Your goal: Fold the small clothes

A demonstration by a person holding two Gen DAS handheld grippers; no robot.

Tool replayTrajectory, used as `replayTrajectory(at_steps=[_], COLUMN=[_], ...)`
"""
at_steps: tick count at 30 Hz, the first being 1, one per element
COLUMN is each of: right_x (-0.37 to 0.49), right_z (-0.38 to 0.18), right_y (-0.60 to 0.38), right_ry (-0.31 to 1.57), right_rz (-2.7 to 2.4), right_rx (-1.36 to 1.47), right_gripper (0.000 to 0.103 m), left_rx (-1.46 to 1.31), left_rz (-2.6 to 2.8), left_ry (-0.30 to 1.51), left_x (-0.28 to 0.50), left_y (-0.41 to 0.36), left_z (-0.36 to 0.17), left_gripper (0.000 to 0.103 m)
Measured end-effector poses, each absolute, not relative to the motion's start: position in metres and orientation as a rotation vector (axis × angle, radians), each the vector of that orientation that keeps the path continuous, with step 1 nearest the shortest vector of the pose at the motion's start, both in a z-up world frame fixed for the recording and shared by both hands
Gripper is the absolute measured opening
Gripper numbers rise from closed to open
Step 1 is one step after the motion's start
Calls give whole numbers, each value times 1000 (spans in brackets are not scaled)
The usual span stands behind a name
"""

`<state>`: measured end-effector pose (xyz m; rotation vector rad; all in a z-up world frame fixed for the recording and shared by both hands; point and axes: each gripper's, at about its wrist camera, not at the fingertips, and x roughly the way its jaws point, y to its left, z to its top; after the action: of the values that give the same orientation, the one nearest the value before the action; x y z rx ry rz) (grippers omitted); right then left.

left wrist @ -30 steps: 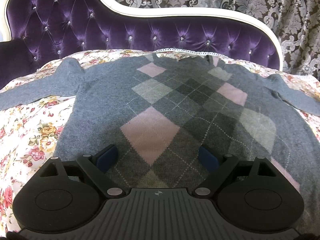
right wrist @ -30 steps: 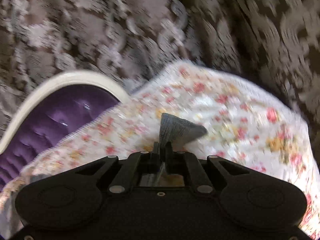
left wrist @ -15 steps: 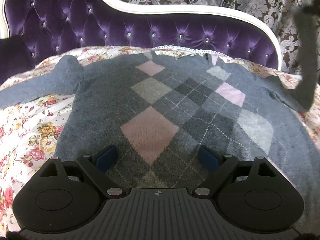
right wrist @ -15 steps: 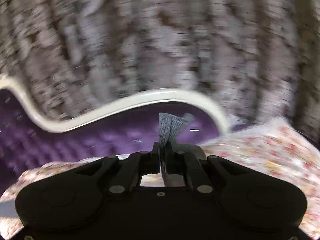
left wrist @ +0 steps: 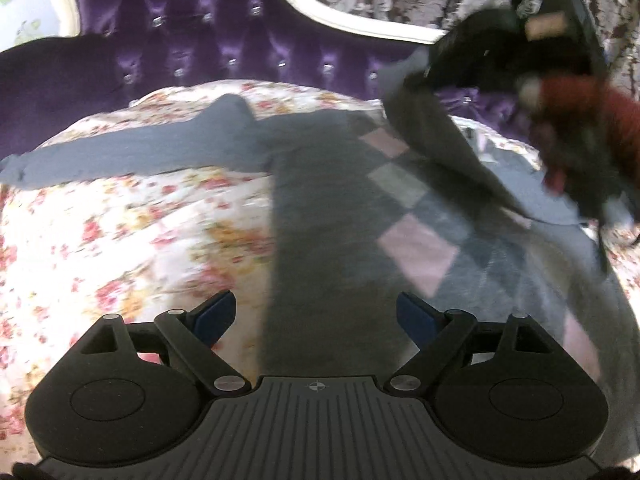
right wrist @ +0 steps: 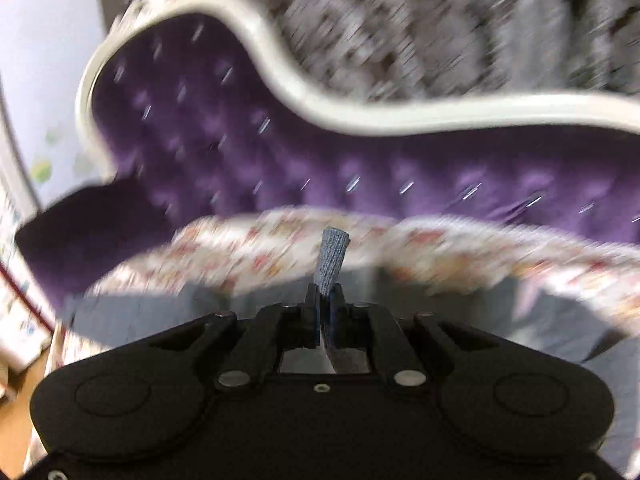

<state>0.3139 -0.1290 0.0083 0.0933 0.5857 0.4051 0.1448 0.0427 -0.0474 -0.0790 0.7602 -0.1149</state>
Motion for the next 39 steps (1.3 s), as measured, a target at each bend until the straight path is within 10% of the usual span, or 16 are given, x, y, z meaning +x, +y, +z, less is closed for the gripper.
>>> replayTrajectory(at_steps=[7,11,31,34,38,39], right_x=[313,291,230,226,223,223], right_z=[-45,-39,-51,-59,-69,-71], right_y=[-92,-106,-353,-363,-375,-377], right_ry=[654,584,539,538,549,550], right_rz=[504,582,115,95,75,75], right_rx=[51,69,336,361,394,394], right_gripper=[20,58,59,59,59,59], left_rx=[-81,-80,-191,-233,-253,-259], left_rz=[-99,-117,-240,-261,-269,-264], left_ry=[779,763,853,879,875,861], left_x=[150,158,294,307,318,317], left_y=[59,56,23,20,14,14], left_z=[-47,-39,-53,-57,-57,-55], left_gripper=[87,87,77,65,2,3])
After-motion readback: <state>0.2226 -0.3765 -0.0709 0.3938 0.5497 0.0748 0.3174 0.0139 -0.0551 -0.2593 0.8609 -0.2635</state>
